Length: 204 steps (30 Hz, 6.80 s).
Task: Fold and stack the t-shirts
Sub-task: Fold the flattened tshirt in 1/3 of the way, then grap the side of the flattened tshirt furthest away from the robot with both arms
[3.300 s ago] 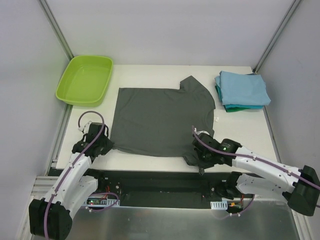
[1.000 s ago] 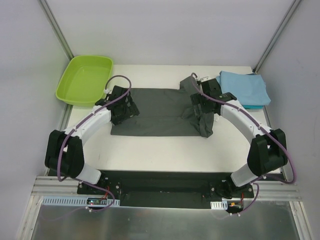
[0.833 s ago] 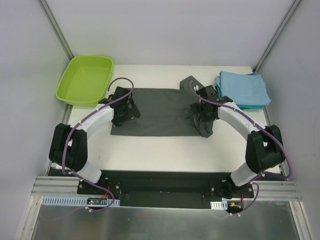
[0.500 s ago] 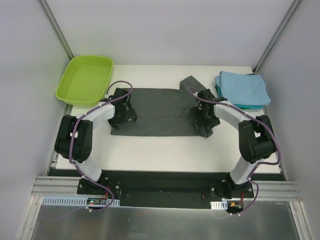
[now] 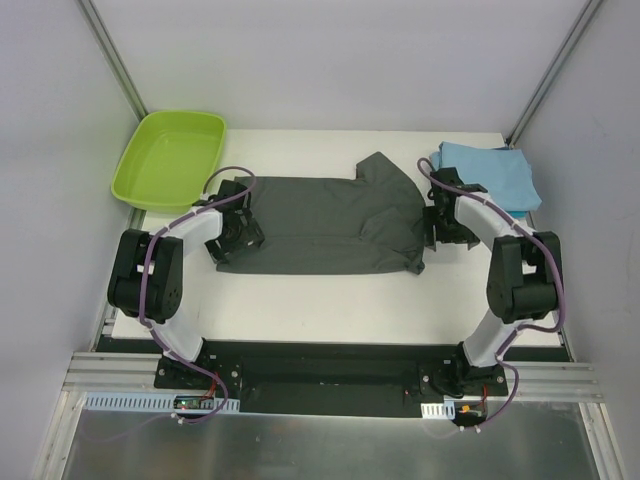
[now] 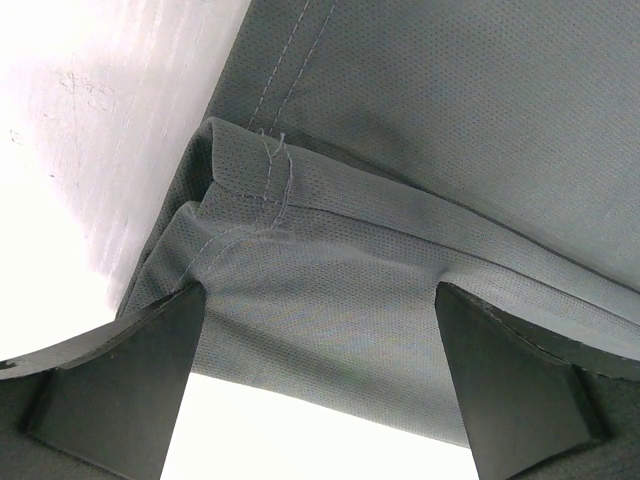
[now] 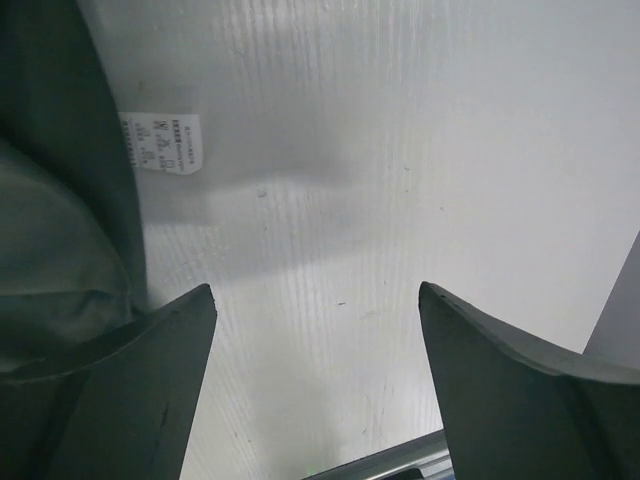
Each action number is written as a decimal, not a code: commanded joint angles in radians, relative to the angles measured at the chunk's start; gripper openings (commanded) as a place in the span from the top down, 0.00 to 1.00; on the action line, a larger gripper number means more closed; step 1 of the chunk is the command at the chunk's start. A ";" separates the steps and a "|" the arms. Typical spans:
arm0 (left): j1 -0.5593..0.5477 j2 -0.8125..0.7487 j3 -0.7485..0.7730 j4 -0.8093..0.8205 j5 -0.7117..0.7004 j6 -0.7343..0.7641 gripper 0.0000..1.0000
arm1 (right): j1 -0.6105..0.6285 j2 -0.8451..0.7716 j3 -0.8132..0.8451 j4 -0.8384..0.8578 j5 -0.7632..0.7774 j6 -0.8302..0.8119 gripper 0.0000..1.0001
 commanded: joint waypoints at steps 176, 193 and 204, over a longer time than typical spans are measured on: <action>0.060 0.590 0.825 -0.341 -0.068 0.036 0.60 | 0.090 0.759 1.053 0.019 -0.343 0.068 0.10; 0.060 0.572 0.882 -0.339 0.031 0.091 1.00 | 0.133 0.661 1.004 0.080 -0.253 0.081 0.99; 0.025 0.378 0.714 -0.284 0.065 0.131 1.00 | 0.147 0.259 0.470 0.338 -0.293 0.055 1.00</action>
